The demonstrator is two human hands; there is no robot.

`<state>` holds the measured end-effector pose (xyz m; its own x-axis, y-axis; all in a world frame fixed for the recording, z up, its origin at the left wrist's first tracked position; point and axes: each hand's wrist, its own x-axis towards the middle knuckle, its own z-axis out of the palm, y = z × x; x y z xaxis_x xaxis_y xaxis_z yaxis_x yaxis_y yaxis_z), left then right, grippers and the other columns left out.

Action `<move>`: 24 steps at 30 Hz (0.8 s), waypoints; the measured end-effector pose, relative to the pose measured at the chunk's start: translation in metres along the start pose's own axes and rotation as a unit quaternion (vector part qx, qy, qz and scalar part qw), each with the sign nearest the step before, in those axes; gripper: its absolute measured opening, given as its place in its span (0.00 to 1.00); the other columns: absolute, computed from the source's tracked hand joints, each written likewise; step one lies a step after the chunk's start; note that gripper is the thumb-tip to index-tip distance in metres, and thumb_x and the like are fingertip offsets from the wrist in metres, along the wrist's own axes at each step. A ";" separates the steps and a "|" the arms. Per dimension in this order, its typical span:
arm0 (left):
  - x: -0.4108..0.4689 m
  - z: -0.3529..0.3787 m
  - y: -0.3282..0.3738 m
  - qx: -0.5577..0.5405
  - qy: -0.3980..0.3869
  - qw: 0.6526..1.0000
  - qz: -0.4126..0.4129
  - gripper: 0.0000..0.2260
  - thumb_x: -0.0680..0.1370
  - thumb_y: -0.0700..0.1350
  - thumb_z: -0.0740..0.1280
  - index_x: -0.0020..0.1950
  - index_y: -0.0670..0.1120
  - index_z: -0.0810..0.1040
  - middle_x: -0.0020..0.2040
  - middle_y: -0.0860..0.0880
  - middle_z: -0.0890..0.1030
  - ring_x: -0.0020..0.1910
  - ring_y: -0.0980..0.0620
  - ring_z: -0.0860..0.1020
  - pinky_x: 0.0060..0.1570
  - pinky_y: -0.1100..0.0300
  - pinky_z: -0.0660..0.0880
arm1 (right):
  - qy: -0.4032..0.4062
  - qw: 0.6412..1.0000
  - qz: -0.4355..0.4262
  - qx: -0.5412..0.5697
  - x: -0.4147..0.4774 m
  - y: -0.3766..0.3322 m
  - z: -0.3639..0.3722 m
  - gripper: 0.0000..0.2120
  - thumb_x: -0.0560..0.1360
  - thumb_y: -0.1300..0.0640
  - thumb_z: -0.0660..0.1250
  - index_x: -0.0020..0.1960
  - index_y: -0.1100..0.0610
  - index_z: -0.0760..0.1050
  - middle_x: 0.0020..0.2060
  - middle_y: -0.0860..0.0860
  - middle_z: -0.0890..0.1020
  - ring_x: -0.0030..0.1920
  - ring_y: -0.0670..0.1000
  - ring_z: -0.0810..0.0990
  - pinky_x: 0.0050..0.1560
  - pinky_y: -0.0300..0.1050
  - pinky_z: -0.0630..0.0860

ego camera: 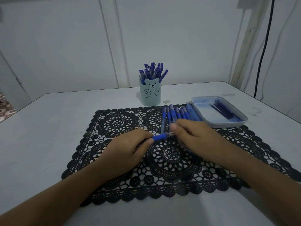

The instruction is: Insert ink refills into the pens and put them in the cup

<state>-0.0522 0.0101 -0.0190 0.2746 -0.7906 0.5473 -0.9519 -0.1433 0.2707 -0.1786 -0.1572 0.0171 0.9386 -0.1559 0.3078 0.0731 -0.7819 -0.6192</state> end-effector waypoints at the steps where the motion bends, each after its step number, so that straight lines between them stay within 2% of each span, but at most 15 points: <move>1: 0.000 0.000 0.000 -0.004 0.002 1.000 -0.005 0.13 0.78 0.52 0.56 0.52 0.48 0.77 0.38 0.57 0.75 0.36 0.61 0.71 0.36 0.68 0.68 | -0.012 1.000 -0.003 -0.003 0.000 0.001 0.000 0.09 0.77 0.46 0.56 0.39 0.46 0.68 0.29 0.46 0.73 0.29 0.42 0.69 0.32 0.37 0.67; 2: 0.000 0.000 0.000 -0.006 0.003 1.000 -0.007 0.13 0.78 0.52 0.55 0.52 0.48 0.77 0.38 0.57 0.74 0.35 0.61 0.71 0.36 0.68 0.68 | -0.025 1.000 -0.009 -0.011 0.000 0.002 0.001 0.07 0.77 0.47 0.57 0.41 0.45 0.68 0.30 0.45 0.73 0.29 0.42 0.69 0.32 0.36 0.67; 4: 0.000 -0.001 0.000 -0.003 0.000 1.000 -0.001 0.14 0.78 0.51 0.55 0.52 0.47 0.77 0.38 0.58 0.74 0.35 0.61 0.71 0.36 0.68 0.68 | -0.033 0.999 -0.015 -0.032 -0.001 0.003 0.002 0.08 0.77 0.49 0.58 0.39 0.45 0.67 0.29 0.46 0.73 0.29 0.42 0.69 0.32 0.36 0.66; 6: 0.000 -0.001 0.001 0.010 -0.004 1.000 0.014 0.13 0.79 0.50 0.56 0.52 0.47 0.78 0.39 0.57 0.76 0.36 0.62 0.72 0.37 0.68 0.69 | -0.027 0.999 -0.005 -0.037 0.000 0.002 0.002 0.12 0.78 0.48 0.55 0.36 0.46 0.67 0.29 0.46 0.73 0.29 0.43 0.69 0.32 0.36 0.66; 8: 0.000 -0.001 0.002 0.012 -0.003 1.000 0.017 0.13 0.79 0.50 0.56 0.52 0.47 0.78 0.40 0.57 0.76 0.37 0.62 0.72 0.37 0.69 0.69 | -0.031 0.999 -0.004 -0.032 0.000 0.003 0.002 0.12 0.77 0.46 0.55 0.37 0.46 0.69 0.29 0.46 0.73 0.29 0.42 0.69 0.32 0.36 0.66; 10: 0.000 -0.001 0.002 0.012 0.008 1.000 0.012 0.12 0.79 0.51 0.56 0.52 0.49 0.77 0.39 0.60 0.74 0.36 0.64 0.70 0.38 0.73 0.66 | -0.044 0.998 -0.012 -0.038 0.000 0.003 0.001 0.09 0.77 0.48 0.57 0.38 0.45 0.68 0.28 0.45 0.72 0.29 0.42 0.69 0.32 0.35 0.66; 13: 0.000 -0.003 0.005 0.041 0.034 0.998 0.018 0.12 0.79 0.49 0.55 0.51 0.48 0.77 0.38 0.61 0.68 0.35 0.65 0.67 0.37 0.76 0.63 | -0.029 0.999 -0.027 -0.034 0.000 0.001 0.002 0.12 0.78 0.51 0.56 0.35 0.46 0.66 0.27 0.46 0.72 0.30 0.44 0.70 0.33 0.37 0.67; 16: 0.003 -0.003 0.009 0.070 0.047 0.996 0.029 0.14 0.80 0.50 0.53 0.50 0.47 0.77 0.38 0.60 0.67 0.35 0.65 0.64 0.36 0.76 0.62 | -0.010 0.999 -0.025 -0.031 0.000 0.003 0.002 0.15 0.78 0.49 0.55 0.33 0.49 0.66 0.28 0.47 0.73 0.32 0.47 0.72 0.34 0.39 0.68; 19: 0.003 -0.002 0.009 0.080 0.045 0.995 0.025 0.14 0.79 0.50 0.54 0.49 0.46 0.77 0.38 0.60 0.67 0.35 0.64 0.64 0.35 0.74 0.62 | -0.007 0.999 -0.004 -0.031 0.001 0.004 0.001 0.15 0.76 0.45 0.54 0.35 0.49 0.68 0.28 0.47 0.74 0.29 0.44 0.71 0.33 0.40 0.68; 21: 0.003 -0.002 0.008 0.081 0.043 0.996 0.015 0.12 0.78 0.49 0.56 0.49 0.47 0.77 0.38 0.60 0.67 0.35 0.64 0.65 0.36 0.75 0.63 | -0.010 0.998 0.010 -0.069 0.001 0.005 -0.001 0.16 0.76 0.41 0.51 0.36 0.48 0.67 0.29 0.47 0.74 0.30 0.45 0.72 0.34 0.42 0.69; 24: 0.003 -0.001 0.008 0.077 0.044 0.996 -0.008 0.12 0.78 0.50 0.56 0.49 0.48 0.77 0.38 0.62 0.68 0.35 0.63 0.66 0.37 0.77 0.63 | -0.013 0.986 0.034 -0.163 0.001 0.008 -0.007 0.17 0.78 0.42 0.47 0.37 0.49 0.66 0.31 0.46 0.74 0.33 0.45 0.73 0.35 0.40 0.68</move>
<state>-0.0588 0.0074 -0.0141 0.2939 -0.7338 0.6125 -0.9551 -0.2499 0.1589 -0.1793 -0.1680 0.0173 0.9460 -0.2028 0.2527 -0.0987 -0.9232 -0.3714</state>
